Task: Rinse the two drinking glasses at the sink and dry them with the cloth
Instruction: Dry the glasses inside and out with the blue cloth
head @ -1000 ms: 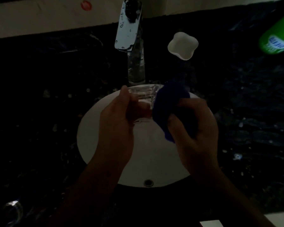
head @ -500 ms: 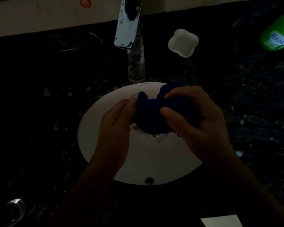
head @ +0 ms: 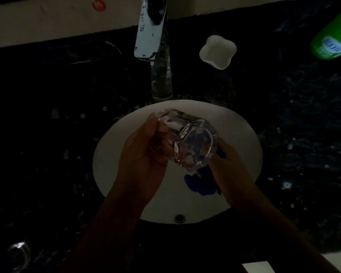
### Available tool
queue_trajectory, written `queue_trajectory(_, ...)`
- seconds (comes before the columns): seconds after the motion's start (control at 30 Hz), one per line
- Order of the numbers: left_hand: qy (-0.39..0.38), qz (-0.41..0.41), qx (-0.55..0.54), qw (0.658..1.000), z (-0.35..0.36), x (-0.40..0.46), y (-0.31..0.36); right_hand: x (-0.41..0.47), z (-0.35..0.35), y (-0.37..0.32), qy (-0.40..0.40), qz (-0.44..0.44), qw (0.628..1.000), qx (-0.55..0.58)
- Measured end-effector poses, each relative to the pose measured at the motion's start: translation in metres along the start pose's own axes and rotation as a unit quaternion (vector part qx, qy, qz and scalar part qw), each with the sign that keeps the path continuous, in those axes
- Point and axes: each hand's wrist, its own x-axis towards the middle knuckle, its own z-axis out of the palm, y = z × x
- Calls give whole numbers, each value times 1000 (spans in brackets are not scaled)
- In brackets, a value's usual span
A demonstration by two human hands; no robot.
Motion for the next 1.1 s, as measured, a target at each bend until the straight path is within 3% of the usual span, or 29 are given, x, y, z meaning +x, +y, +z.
queue_trajectory(0.1, 8, 61, 77, 995, 2, 0, 6, 4, -16, 0, 41, -34, 998, -23)
queue_trajectory(0.2, -16, 163, 268, 949, -2, -3, 11, 5, -30, -9, -9, -31, 998, 54)
queue_trajectory(0.33, -61, 217, 401, 888, 2, -11, 16, 1, -30, -20, -85, -99, 982, -138)
queue_trajectory(0.43, -67, 248, 451, 854, 10, -19, 24, -3, -25, -21, -109, -110, 974, -165)
queue_trajectory(0.53, -72, 253, 449, 854, 13, -30, 33, -11, -19, -27, -116, -120, 977, -130)
queue_trajectory(0.67, -56, 267, 360, 892, 21, -49, 44, -21, -9, -35, -142, -121, 982, -42)
queue_trajectory(0.77, 33, 335, 340, 878, 25, -64, 56, -29, -3, -43, -179, -114, 977, -6)
queue_trajectory(0.87, 107, 321, 355, 872, 12, -76, 66, -39, 3, -49, -190, -96, 977, 21)
queue_trajectory(0.97, 32, 255, 364, 895, -4, -100, 71, -52, 10, -52, -238, -96, 966, 31)
queue_trajectory(1.03, -21, 237, 379, 894, -9, -120, 70, -60, 16, -52, -265, -101, 958, 25)
queue_trajectory(1.1, -26, 238, 386, 891, -12, -136, 67, -65, 23, -50, -272, -106, 956, 7)
